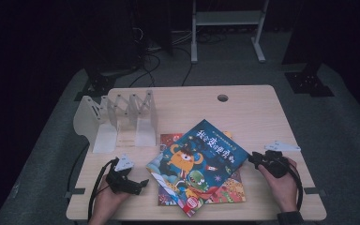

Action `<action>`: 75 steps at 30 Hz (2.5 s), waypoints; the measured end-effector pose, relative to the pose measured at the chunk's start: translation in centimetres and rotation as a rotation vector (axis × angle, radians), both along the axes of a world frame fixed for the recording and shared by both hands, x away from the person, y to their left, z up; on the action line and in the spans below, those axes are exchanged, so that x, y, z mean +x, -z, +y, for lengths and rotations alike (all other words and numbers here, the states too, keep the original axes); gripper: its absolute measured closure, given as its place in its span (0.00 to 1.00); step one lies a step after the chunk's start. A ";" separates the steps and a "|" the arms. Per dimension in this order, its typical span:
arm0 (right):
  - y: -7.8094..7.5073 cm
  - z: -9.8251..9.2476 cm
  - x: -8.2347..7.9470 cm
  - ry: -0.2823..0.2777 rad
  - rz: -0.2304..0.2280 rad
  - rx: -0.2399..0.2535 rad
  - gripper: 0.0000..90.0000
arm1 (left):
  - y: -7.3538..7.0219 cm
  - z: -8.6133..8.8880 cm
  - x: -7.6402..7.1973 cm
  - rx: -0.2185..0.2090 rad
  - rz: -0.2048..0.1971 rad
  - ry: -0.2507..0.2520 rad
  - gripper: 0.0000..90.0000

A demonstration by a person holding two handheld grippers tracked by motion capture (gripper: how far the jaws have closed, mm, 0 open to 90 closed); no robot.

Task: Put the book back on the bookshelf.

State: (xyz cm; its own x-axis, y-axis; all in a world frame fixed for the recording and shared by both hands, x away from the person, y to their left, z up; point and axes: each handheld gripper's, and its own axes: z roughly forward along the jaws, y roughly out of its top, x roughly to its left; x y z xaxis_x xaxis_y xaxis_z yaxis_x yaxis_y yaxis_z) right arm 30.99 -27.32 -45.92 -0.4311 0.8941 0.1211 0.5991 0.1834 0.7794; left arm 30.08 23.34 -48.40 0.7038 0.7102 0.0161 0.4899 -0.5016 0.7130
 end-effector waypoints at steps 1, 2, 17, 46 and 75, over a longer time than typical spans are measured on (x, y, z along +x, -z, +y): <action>0.0 0.0 0.0 0.000 -0.002 0.002 0.78 | 0.0 0.0 0.0 0.000 0.000 0.000 0.00; 0.0 -0.1 0.1 -0.001 0.000 0.005 0.78 | 0.0 0.0 0.0 0.000 0.000 0.000 0.00; -0.2 0.3 1.1 0.001 0.002 -0.014 0.78 | -2.4 0.5 -0.4 -0.081 -0.014 0.085 0.00; -0.4 0.9 2.6 0.003 0.001 -0.030 0.78 | -3.4 -3.7 -0.4 -0.157 0.064 0.288 0.05; -0.4 3.6 5.3 -0.045 0.017 -0.018 0.76 | -3.6 -6.2 -1.6 -0.164 0.097 0.408 0.06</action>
